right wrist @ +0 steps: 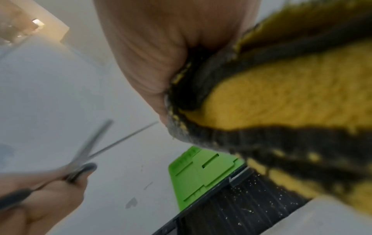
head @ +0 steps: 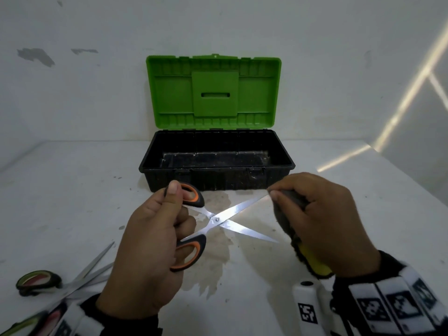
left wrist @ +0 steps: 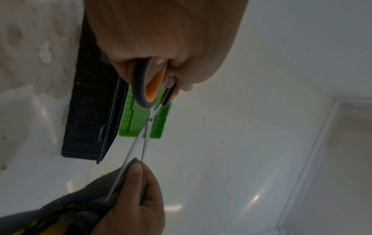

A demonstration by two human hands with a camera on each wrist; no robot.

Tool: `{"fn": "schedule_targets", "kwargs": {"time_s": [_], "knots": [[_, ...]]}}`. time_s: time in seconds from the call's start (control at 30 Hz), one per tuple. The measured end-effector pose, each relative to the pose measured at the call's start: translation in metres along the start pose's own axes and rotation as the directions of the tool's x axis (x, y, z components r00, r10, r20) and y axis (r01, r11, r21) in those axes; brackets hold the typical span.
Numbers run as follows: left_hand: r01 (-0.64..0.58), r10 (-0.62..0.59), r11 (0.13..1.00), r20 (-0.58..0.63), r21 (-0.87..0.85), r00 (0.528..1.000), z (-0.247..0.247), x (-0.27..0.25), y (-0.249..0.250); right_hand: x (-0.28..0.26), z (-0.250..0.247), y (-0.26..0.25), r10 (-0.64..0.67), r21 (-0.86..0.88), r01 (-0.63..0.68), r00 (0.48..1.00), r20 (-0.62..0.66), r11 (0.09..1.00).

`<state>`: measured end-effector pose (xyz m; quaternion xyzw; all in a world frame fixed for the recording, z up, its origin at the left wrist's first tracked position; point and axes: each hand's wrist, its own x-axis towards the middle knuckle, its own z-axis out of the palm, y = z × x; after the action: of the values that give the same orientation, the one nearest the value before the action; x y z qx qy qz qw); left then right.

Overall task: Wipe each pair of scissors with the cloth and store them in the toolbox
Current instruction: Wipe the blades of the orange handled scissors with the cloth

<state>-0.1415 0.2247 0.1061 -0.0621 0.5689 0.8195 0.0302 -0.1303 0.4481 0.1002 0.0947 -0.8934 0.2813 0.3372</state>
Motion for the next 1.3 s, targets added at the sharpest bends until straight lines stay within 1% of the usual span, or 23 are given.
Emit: {"fn": "schedule_targets", "kwargs": {"time_s": [0.07, 0.1, 0.17, 0.2, 0.23, 0.3, 0.37, 0.4, 0.5, 0.57, 0.63, 0.67, 0.73, 0.83, 0.9, 1.0, 1.07, 1.2, 1.3], "knots": [[0.025, -0.025, 1.0, 0.002, -0.009, 1.0, -0.003, 0.0, -0.001, 0.001, -0.011, 0.004, 0.045, 0.025, -0.045, 0.998, -0.04, 0.999], [0.031, -0.031, 1.0, -0.002, -0.002, 1.0, -0.003, 0.001, -0.001, 0.002, -0.017, 0.002, 0.037, 0.039, -0.035, 0.998, -0.054, 0.999], [0.052, -0.052, 0.999, -0.009, -0.007, 0.999, -0.004, 0.002, -0.001, 0.002, -0.023, -0.007, -0.051, 0.064, 0.053, 0.998, -0.041, 0.997], [0.065, -0.065, 0.998, -0.004, -0.019, 0.998, -0.003, 0.002, -0.001, 0.002, -0.022, -0.014, -0.117, 0.075, 0.117, 0.993, -0.008, 0.99], [0.076, -0.076, 0.997, 0.005, -0.028, 0.997, -0.002, 0.002, 0.0, 0.001, -0.019, -0.021, -0.188, 0.078, 0.185, 0.981, 0.038, 0.98], [0.09, -0.089, 0.996, 0.025, -0.024, 0.996, 0.0, 0.002, 0.001, -0.001, -0.009, -0.03, -0.318, 0.031, 0.317, 0.937, 0.146, 0.948], [0.094, -0.093, 0.995, 0.047, -0.018, 0.995, 0.001, 0.001, 0.003, -0.001, -0.003, -0.028, -0.379, -0.02, 0.392, 0.901, 0.211, 0.92], [0.098, -0.097, 0.995, 0.058, -0.021, 0.994, 0.001, 0.001, 0.004, 0.001, -0.004, -0.025, -0.385, -0.027, 0.4, 0.898, 0.214, 0.916], [0.121, -0.117, 0.992, 0.078, -0.035, 0.99, -0.003, 0.001, 0.007, 0.005, -0.01, -0.009, -0.365, -0.047, 0.38, 0.91, 0.197, 0.924], [0.131, -0.128, 0.991, 0.084, -0.031, 0.988, -0.004, 0.003, 0.006, 0.006, -0.015, 0.004, -0.331, -0.076, 0.353, 0.92, 0.208, 0.933], [0.149, -0.144, 0.988, 0.092, -0.048, 0.985, -0.004, 0.003, 0.006, 0.007, -0.02, 0.012, -0.284, -0.085, 0.306, 0.936, 0.21, 0.948], [0.143, -0.139, 0.989, 0.086, -0.043, 0.987, -0.004, 0.004, 0.005, 0.007, -0.023, 0.013, -0.249, -0.06, 0.265, 0.948, 0.197, 0.962], [0.089, -0.09, 0.996, 0.045, 0.023, 0.995, -0.003, 0.006, 0.002, 0.009, -0.029, 0.008, -0.2, 0.016, 0.2, 0.966, 0.165, 0.98], [-0.011, 0.008, 0.991, 0.025, 0.133, 1.0, 0.0, 0.005, -0.001, 0.013, -0.029, -0.014, -0.211, 0.075, 0.201, 0.963, 0.165, 0.977], [-0.071, 0.065, 0.982, 0.042, 0.177, 0.997, 0.006, 0.002, -0.002, 0.015, -0.019, -0.03, -0.238, 0.099, 0.221, 0.948, 0.212, 0.97], [-0.189, 0.177, 0.95, 0.07, 0.25, 0.982, 0.012, -0.003, -0.004, 0.011, 0.002, -0.043, -0.277, 0.074, 0.267, 0.911, 0.306, 0.961], [-0.264, 0.249, 0.922, 0.09, 0.284, 0.964, 0.013, -0.005, -0.006, 0.008, 0.008, -0.04, -0.263, 0.052, 0.26, 0.914, 0.31, 0.964], [-0.291, 0.279, 0.911, 0.084, 0.293, 0.957, 0.011, -0.005, -0.01, 0.002, 0.01, -0.028, -0.194, 0.041, 0.189, 0.959, 0.206, 0.981], [-0.295, 0.282, 0.915, 0.088, 0.274, 0.955, 0.012, -0.004, -0.012, -0.004, 0.014, -0.037, -0.22, 0.036, 0.217, 0.952, 0.212, 0.975]]}}
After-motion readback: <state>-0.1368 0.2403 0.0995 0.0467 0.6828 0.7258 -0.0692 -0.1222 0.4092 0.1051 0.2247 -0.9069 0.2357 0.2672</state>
